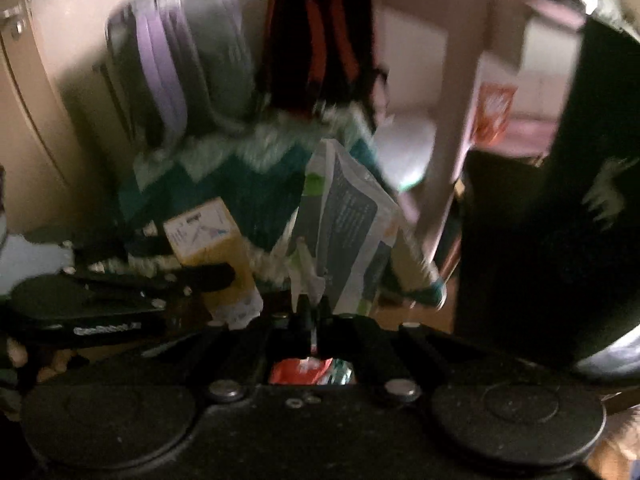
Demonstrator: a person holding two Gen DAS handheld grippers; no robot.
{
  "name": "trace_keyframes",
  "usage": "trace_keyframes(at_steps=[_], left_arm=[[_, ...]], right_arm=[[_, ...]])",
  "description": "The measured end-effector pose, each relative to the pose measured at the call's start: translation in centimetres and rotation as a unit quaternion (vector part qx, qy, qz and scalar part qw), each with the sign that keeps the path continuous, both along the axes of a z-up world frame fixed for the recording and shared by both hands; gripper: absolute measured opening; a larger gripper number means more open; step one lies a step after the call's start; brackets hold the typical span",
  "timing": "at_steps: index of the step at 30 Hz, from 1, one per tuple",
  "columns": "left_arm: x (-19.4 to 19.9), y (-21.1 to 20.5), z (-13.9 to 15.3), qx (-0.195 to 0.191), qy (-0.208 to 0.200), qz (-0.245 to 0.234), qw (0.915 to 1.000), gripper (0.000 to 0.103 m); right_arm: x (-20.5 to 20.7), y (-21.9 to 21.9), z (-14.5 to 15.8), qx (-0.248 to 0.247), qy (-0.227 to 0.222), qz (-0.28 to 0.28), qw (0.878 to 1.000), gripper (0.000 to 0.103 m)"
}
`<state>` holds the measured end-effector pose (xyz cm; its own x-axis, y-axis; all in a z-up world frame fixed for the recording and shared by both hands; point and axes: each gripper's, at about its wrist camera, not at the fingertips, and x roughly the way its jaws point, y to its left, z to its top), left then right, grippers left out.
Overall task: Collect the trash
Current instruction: 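Grasp the yellow juice carton with the left gripper while the right grasps a clear plastic packet, then carry carton and packet over the green bin and open both grippers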
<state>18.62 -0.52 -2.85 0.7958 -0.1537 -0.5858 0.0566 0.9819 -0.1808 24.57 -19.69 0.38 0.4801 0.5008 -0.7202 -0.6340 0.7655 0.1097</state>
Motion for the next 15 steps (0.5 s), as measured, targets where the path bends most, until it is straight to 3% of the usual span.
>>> trace_keyframes(at_steps=[7, 15], left_arm=[[0.1, -3.2, 8.1, -0.005, -0.067, -0.010, 0.9977, 0.054], [4.2, -8.4, 16.8, -0.004, -0.108, -0.055, 0.9926, 0.054]], right_arm=[[-1.6, -3.5, 6.9, 0.026, -0.076, -0.013, 0.997, 0.001], [-0.1, -8.1, 13.3, 0.034, -0.136, -0.061, 0.988, 0.001]])
